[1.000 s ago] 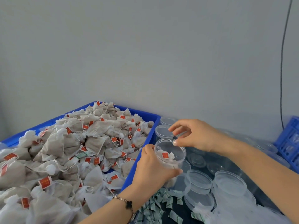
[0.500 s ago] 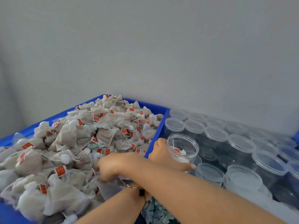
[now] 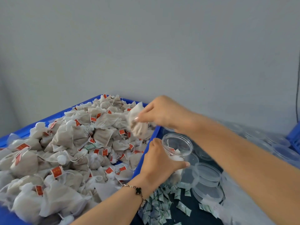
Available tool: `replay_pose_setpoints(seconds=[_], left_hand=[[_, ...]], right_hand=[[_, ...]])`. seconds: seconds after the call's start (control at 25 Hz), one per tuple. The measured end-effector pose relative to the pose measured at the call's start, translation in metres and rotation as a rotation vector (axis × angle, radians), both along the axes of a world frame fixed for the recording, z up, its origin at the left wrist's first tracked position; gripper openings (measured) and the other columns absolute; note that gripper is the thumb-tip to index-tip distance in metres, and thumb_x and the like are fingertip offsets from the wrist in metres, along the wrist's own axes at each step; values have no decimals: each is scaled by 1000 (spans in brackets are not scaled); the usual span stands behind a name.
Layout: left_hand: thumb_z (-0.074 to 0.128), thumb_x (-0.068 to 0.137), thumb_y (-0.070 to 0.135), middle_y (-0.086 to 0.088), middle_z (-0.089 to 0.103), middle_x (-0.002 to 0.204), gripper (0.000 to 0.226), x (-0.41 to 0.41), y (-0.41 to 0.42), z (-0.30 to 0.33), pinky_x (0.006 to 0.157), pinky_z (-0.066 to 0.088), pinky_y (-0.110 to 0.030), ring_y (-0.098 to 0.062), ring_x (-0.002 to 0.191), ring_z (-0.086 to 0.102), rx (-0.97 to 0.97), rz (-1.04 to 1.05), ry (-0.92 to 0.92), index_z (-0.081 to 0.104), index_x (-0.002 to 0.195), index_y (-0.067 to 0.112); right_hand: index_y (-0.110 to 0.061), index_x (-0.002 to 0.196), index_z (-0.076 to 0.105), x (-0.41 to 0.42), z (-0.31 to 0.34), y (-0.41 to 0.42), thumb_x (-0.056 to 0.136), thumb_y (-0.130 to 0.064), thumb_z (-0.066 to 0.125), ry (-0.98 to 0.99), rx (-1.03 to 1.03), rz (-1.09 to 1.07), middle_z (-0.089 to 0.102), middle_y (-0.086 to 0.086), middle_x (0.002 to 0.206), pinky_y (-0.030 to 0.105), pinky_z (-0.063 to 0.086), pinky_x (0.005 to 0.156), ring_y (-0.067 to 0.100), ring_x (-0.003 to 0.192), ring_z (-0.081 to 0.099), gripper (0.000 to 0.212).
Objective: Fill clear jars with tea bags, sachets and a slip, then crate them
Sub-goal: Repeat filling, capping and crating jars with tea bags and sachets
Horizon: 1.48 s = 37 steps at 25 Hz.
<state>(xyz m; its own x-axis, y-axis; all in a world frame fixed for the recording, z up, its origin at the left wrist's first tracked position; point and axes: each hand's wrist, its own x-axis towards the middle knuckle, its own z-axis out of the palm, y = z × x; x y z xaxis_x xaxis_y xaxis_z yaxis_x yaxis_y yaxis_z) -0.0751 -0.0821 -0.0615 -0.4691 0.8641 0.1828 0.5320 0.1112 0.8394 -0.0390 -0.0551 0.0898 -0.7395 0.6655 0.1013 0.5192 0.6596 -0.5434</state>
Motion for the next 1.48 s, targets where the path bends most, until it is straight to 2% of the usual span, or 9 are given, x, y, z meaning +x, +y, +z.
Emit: replay_pose_setpoints(seconds=[0.12,0.28,0.48,0.56,0.68,0.88,1.0,1.24,1.48], left_hand=[[84,51,57,9,48,109,81,3,6,1,81,48,-29,-11,100,52,-20,-6,-27,38,110,25],[75,39,62,11,51,104,84,6,6,2,66,44,-24,-6,92,53,43,-5,-74,40,106,27],[70,36,65,16,45,103,80,8,2,2,66,39,-15,0,92,48,101,-52,-8,37,102,33],[72,37,64,16,45,105,83,7,4,2,68,37,-14,-2,95,48,114,-56,-8,37,105,32],[71,35,66,20,41,104,86,8,3,2,66,34,-11,2,93,46,95,-67,-10,34,106,34],[72,38,65,23,38,103,85,7,2,1,65,32,-10,8,93,41,69,-88,13,31,107,37],[77,42,61,25,35,102,84,6,2,0,64,32,-9,10,92,39,51,-90,28,29,107,39],[82,45,57,25,39,107,81,5,2,0,67,35,-9,9,97,42,57,-151,32,32,107,40],[78,43,60,22,47,107,79,12,-1,-1,69,40,-12,7,95,48,40,-257,74,39,108,39]], right_hand=[[-14,100,74,46,9,9,88,-7,58,72,27,-102,72,12,95,31,53,81,26,85,67,21],[-20,107,72,88,-19,15,89,-3,52,-249,55,-78,62,-18,64,2,37,47,-7,49,53,32],[-30,92,67,128,-70,12,92,-13,53,282,210,-271,67,-15,80,8,43,60,-4,63,57,23],[-31,89,64,142,-106,10,91,-15,52,133,235,-320,68,-9,82,17,45,59,-1,57,55,21],[-24,107,64,147,-171,4,89,-18,51,-279,131,-138,65,-1,106,24,46,81,14,96,60,24],[-13,124,47,136,-226,-2,93,-17,47,-476,229,10,45,6,127,31,35,86,20,116,48,31],[-12,117,53,130,-211,-1,92,-10,41,-431,288,-45,52,7,120,29,37,81,19,110,54,27],[-38,84,49,155,-84,2,80,-28,58,503,448,-249,59,-17,82,9,47,69,-3,77,59,14],[-28,121,56,138,-95,8,98,-16,42,5,488,16,48,-18,129,16,26,101,-1,121,35,29]])
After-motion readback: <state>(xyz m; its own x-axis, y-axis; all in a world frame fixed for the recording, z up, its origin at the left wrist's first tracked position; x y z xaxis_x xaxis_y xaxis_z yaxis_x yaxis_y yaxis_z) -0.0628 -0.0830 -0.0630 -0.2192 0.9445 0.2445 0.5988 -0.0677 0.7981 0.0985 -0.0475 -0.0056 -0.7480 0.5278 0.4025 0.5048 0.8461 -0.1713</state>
